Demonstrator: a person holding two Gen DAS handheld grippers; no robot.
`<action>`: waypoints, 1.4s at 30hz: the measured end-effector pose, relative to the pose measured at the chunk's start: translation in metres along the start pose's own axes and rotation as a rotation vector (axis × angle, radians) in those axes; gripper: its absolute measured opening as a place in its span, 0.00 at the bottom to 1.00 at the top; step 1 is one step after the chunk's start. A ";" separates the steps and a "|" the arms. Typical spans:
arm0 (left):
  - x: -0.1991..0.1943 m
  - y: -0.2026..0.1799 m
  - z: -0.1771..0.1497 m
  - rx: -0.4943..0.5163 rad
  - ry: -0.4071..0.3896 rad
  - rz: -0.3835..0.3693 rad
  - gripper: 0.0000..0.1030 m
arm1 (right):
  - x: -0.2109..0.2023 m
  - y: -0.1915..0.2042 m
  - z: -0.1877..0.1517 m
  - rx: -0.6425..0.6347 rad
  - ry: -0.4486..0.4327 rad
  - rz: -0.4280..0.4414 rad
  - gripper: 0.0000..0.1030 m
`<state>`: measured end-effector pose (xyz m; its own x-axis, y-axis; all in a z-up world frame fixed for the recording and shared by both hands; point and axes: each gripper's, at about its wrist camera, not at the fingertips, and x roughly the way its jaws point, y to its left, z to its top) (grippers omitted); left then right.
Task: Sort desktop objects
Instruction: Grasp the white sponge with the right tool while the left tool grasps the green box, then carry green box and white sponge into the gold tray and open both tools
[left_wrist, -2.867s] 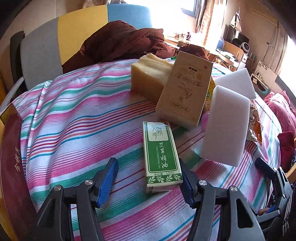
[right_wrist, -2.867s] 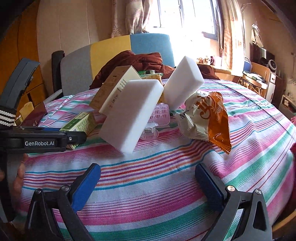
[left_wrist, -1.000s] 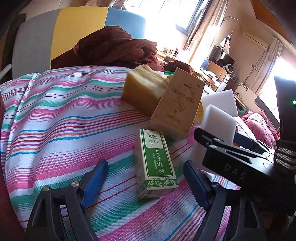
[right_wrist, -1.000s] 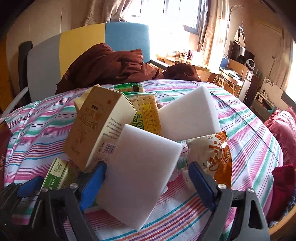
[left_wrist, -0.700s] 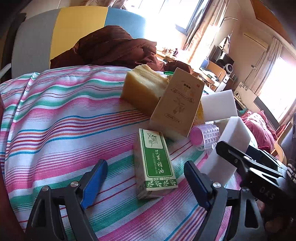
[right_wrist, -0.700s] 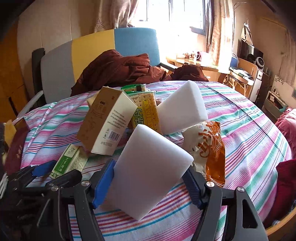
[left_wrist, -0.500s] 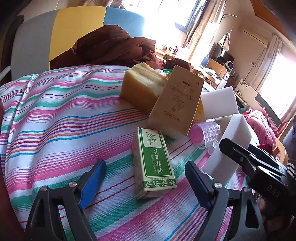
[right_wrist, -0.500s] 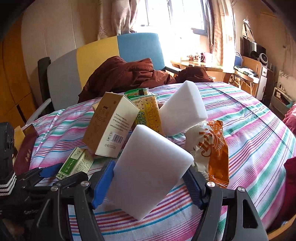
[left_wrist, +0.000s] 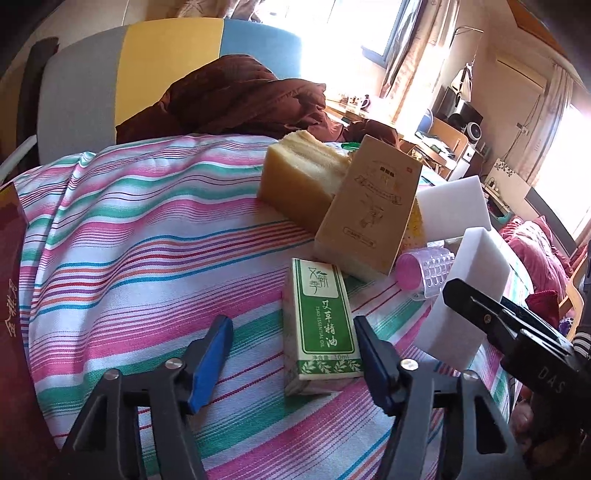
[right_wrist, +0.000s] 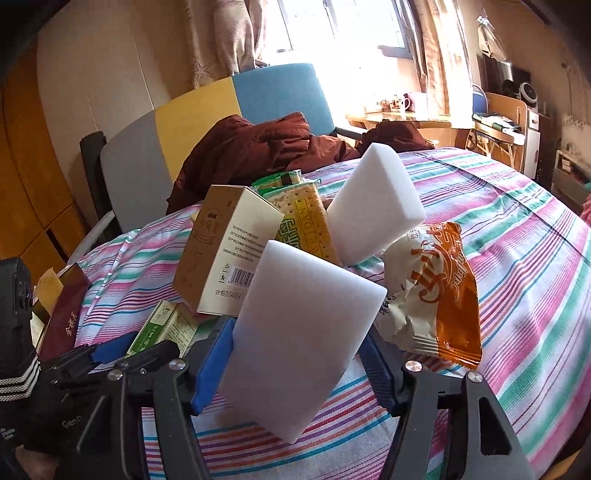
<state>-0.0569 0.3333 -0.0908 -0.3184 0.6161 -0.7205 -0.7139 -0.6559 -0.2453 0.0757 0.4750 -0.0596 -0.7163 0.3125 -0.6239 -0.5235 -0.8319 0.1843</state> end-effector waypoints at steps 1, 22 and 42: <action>0.000 0.002 0.000 -0.008 -0.001 -0.004 0.50 | -0.001 0.002 -0.001 -0.012 -0.004 0.002 0.64; -0.095 0.007 -0.031 -0.021 -0.118 0.014 0.34 | -0.054 0.047 0.003 -0.191 -0.057 0.173 0.61; -0.226 0.177 -0.058 -0.328 -0.264 0.331 0.34 | -0.026 0.306 0.016 -0.791 0.162 0.573 0.61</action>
<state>-0.0751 0.0522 -0.0092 -0.6696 0.4145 -0.6163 -0.3300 -0.9094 -0.2531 -0.0733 0.2194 0.0248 -0.6626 -0.2500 -0.7060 0.3833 -0.9231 -0.0328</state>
